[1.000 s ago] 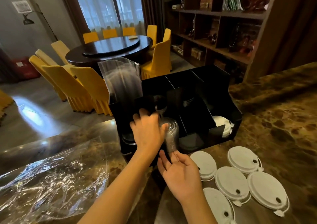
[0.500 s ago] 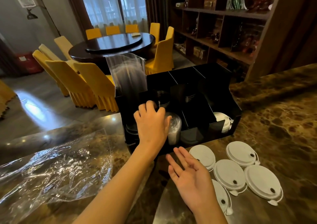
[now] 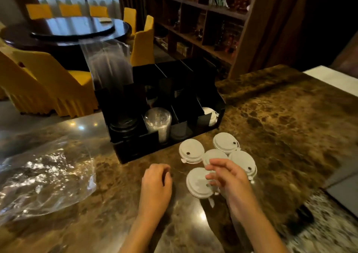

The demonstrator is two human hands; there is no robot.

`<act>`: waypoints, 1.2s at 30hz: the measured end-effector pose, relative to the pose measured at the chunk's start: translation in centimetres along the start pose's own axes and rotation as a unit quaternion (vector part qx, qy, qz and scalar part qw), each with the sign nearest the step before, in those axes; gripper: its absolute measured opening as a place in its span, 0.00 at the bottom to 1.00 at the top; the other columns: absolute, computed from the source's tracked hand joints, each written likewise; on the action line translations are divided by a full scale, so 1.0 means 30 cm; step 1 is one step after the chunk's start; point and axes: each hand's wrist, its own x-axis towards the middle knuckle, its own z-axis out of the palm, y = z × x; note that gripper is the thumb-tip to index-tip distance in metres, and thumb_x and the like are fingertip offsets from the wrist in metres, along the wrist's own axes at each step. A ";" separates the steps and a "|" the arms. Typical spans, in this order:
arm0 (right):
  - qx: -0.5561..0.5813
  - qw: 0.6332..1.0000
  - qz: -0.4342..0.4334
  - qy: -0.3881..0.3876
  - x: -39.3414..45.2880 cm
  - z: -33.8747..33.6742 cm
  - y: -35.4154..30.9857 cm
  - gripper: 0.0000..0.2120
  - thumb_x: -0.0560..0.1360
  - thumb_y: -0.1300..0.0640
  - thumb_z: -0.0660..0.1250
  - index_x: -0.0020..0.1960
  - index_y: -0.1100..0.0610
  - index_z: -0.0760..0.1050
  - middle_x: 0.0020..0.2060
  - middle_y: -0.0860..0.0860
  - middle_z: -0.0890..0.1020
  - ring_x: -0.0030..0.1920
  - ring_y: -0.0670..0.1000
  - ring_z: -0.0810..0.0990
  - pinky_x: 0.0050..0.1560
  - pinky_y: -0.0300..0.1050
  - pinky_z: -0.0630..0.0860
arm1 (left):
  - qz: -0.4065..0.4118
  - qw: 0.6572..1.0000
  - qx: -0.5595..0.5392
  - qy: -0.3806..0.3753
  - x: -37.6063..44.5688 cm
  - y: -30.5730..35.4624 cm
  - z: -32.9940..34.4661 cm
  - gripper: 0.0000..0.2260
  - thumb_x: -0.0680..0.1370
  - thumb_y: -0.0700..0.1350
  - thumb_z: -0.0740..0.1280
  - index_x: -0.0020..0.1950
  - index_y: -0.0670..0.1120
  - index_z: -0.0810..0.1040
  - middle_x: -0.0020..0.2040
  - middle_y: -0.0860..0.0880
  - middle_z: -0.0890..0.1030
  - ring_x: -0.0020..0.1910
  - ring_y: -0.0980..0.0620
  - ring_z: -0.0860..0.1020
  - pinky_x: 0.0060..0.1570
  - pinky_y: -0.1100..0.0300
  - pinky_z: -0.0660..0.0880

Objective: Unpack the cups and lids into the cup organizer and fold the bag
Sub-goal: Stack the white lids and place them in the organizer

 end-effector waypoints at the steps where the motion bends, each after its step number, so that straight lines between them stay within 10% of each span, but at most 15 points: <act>1: -0.085 0.996 -0.035 0.002 0.008 -0.035 -0.007 0.14 0.77 0.66 0.67 0.48 0.49 0.84 0.47 0.50 0.87 0.46 0.51 0.86 0.48 0.47 0.83 | 0.004 0.999 0.053 -0.010 -0.029 -0.013 0.012 0.08 0.76 0.37 0.72 0.53 0.46 0.81 0.51 0.49 0.80 0.50 0.49 0.78 0.52 0.47 0.77; 5: -0.398 0.892 -0.165 -0.137 0.100 -0.112 -0.026 0.14 0.75 0.56 0.71 0.55 0.38 0.77 0.53 0.34 0.82 0.55 0.35 0.78 0.56 0.31 0.76 | 0.007 0.974 0.227 -0.019 -0.102 -0.045 0.039 0.17 0.74 0.43 0.75 0.61 0.42 0.81 0.62 0.40 0.80 0.62 0.38 0.78 0.57 0.41 0.76; 9: -0.584 0.700 -0.237 -0.336 0.246 -0.097 -0.006 0.31 0.74 0.45 0.70 0.75 0.40 0.64 0.75 0.39 0.66 0.74 0.41 0.61 0.75 0.45 0.60 | -0.023 0.948 0.317 -0.013 -0.095 -0.067 0.061 0.25 0.81 0.59 0.62 0.75 0.48 0.72 0.76 0.40 0.71 0.75 0.38 0.67 0.71 0.42 0.66; 13: -0.595 0.606 -0.285 -0.445 0.371 -0.093 0.024 0.37 0.73 0.40 0.69 0.77 0.34 0.54 0.79 0.36 0.56 0.77 0.43 0.53 0.74 0.45 0.54 | -0.075 0.928 0.363 -0.022 -0.089 -0.064 0.104 0.31 0.80 0.67 0.47 0.80 0.53 0.63 0.80 0.44 0.63 0.80 0.40 0.59 0.76 0.40 0.59; 20: -0.570 0.471 -0.391 -0.548 0.451 -0.106 0.008 0.34 0.75 0.42 0.69 0.77 0.41 0.60 0.80 0.44 0.58 0.77 0.46 0.53 0.69 0.33 0.44 | -0.117 0.916 0.383 -0.012 -0.107 -0.032 0.134 0.29 0.81 0.65 0.51 0.79 0.53 0.65 0.78 0.45 0.67 0.78 0.40 0.63 0.73 0.39 0.64; 24: -0.535 0.503 -0.429 -0.525 0.420 -0.095 0.012 0.27 0.74 0.39 0.66 0.71 0.40 0.64 0.72 0.44 0.65 0.69 0.47 0.64 0.67 0.39 0.62 | -0.128 0.913 0.388 -0.023 -0.103 -0.026 0.131 0.29 0.81 0.65 0.49 0.80 0.55 0.62 0.80 0.47 0.63 0.80 0.42 0.59 0.76 0.41 0.59; 30: -0.491 0.745 -0.355 -0.280 0.449 -0.015 -0.002 0.29 0.70 0.32 0.61 0.67 0.42 0.67 0.62 0.44 0.68 0.59 0.44 0.62 0.55 0.41 0.66 | -0.138 0.917 0.374 -0.026 -0.101 -0.009 0.124 0.29 0.81 0.65 0.46 0.81 0.57 0.59 0.82 0.49 0.59 0.81 0.43 0.55 0.78 0.42 0.55; 36: -0.610 0.711 -0.309 -0.161 0.465 0.099 0.033 0.27 0.76 0.36 0.63 0.69 0.49 0.67 0.66 0.57 0.71 0.63 0.58 0.68 0.60 0.50 0.69 | -0.140 0.920 0.365 -0.028 -0.096 -0.019 0.121 0.29 0.81 0.65 0.45 0.81 0.58 0.58 0.82 0.50 0.58 0.81 0.45 0.53 0.78 0.44 0.53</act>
